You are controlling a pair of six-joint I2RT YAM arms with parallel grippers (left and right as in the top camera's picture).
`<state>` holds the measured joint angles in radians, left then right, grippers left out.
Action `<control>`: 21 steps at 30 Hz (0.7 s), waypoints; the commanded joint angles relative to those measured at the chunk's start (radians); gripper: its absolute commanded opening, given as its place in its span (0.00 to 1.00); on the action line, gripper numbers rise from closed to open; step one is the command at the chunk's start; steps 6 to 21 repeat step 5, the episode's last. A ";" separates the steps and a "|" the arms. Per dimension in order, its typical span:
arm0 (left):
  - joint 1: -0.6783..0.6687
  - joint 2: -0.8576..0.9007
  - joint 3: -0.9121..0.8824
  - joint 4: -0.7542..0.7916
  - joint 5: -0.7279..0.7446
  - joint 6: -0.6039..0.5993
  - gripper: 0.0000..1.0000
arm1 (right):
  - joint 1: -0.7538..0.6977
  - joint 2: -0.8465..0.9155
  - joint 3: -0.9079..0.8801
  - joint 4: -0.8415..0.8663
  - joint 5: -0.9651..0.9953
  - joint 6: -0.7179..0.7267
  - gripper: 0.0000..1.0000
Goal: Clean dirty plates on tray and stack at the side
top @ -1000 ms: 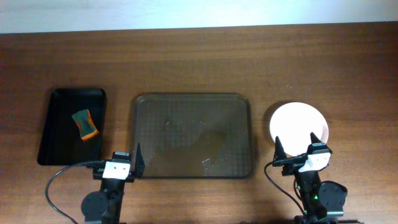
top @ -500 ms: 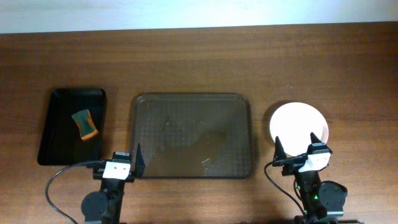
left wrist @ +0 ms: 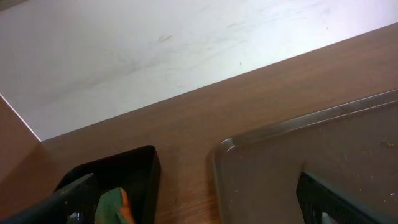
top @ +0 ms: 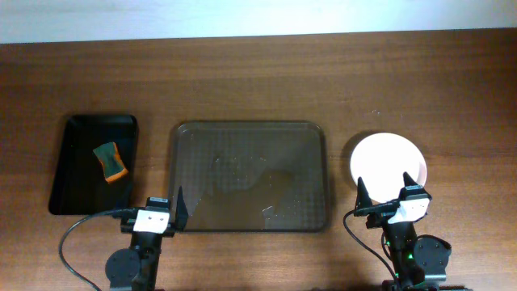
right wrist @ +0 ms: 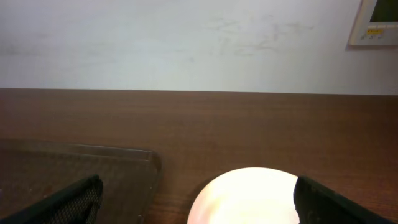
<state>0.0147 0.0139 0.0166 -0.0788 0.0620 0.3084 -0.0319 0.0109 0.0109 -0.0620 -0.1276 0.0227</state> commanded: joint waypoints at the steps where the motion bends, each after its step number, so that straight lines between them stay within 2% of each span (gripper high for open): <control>1: 0.006 -0.009 -0.008 0.002 -0.006 0.015 1.00 | 0.005 -0.007 -0.005 -0.005 0.008 0.000 0.98; 21: 0.006 -0.009 -0.008 0.002 -0.006 0.015 1.00 | 0.005 -0.007 -0.005 -0.005 0.008 0.000 0.98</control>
